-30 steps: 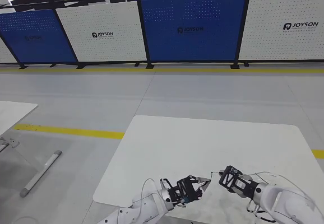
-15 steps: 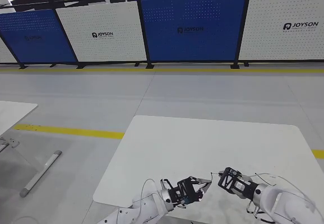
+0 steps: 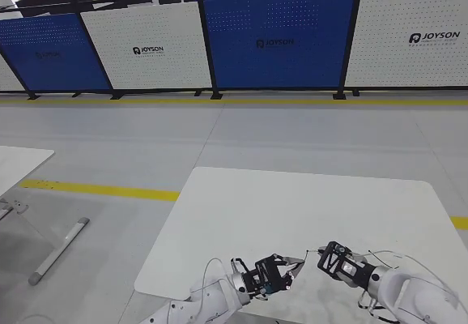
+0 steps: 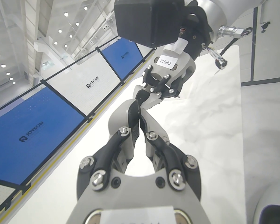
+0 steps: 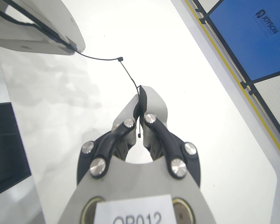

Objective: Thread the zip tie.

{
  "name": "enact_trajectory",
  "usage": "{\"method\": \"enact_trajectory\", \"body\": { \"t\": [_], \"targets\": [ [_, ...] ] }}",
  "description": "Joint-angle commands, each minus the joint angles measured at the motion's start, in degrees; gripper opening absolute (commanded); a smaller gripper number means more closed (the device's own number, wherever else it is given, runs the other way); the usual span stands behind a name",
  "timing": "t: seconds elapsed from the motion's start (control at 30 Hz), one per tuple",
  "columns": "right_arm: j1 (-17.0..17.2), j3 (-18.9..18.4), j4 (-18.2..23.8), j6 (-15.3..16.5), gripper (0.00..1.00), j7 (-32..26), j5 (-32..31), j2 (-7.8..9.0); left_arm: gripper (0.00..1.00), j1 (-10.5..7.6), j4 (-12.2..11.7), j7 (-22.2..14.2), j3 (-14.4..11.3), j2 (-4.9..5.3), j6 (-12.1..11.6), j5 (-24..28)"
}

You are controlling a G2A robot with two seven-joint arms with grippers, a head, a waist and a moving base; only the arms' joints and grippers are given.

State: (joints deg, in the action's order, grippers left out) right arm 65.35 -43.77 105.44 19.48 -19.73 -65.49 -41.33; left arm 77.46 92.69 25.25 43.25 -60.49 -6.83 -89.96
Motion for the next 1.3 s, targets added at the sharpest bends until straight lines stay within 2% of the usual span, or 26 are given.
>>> {"method": "enact_trajectory", "body": {
  "t": [0.0, 0.67, 1.27],
  "targets": [
    [0.1, -0.1, 0.0, 0.0, 0.0, 0.0, 0.0, -0.01, 0.0, 0.02, 0.1, 0.1, 0.0, 0.04, 0.0, 0.0],
    [-0.3, 0.5, -0.2, 0.0, 0.0, -0.3, -0.2, -0.2, 0.0, 0.78, 0.0, 1.8, 1.2, -0.21, 0.6, 0.4],
    [-0.2, 0.5, -0.2, 0.0, 0.0, 0.1, -0.2, -0.23, 0.0, 0.57, -0.7, 1.8, 1.0, -0.81, 0.4, 0.5]
  ]
}}
